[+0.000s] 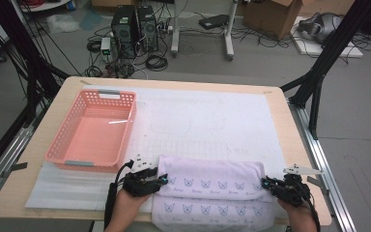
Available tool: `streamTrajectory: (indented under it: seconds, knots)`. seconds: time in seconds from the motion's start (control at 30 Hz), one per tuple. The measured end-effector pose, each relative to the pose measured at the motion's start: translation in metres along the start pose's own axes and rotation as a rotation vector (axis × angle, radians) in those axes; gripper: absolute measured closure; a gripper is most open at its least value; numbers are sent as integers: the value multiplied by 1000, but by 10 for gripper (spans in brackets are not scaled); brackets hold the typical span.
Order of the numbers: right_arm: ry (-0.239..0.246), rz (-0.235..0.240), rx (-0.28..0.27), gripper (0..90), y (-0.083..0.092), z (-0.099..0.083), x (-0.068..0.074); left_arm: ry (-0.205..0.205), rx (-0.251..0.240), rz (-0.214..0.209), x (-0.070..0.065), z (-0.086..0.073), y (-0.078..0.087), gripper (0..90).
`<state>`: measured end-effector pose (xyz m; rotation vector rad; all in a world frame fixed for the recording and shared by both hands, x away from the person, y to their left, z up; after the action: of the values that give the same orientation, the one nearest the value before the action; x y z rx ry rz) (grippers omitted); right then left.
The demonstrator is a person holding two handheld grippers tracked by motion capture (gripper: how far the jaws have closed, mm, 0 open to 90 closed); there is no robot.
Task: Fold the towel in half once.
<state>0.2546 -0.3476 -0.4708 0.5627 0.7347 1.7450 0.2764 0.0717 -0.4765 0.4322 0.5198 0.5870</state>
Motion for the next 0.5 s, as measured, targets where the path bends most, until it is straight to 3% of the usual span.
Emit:
streamTrajectory:
  seconds: [0.07,0.17,0.3,0.37,0.5]
  knots:
    - [18,4,9,826,0,2,1,37,-5,-55,2,1,-2,815]
    - [0,33,1,841,-1,3,-3,33,2,-65,4,5,-3,833]
    - [-5,26,-39,846,-5,10,-7,72,-44,-78,13,12,-1,847]
    - [-17,32,-64,847,-6,14,-8,70,-77,-60,20,19,3,862]
    - [-26,44,-96,848,-9,23,-6,102,-87,-65,26,20,9,862]
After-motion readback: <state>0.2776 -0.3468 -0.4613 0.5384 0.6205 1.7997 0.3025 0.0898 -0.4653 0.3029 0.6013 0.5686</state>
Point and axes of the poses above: each handheld gripper's, and its own axes: y roughly backward along the jaws, z roughly out of its top, x roughly to its left, the point moved 4 cm from there along -y, roughly forward along the jaws, and after that the axes turned 14 degrees about -z, right-handed, at the moved point
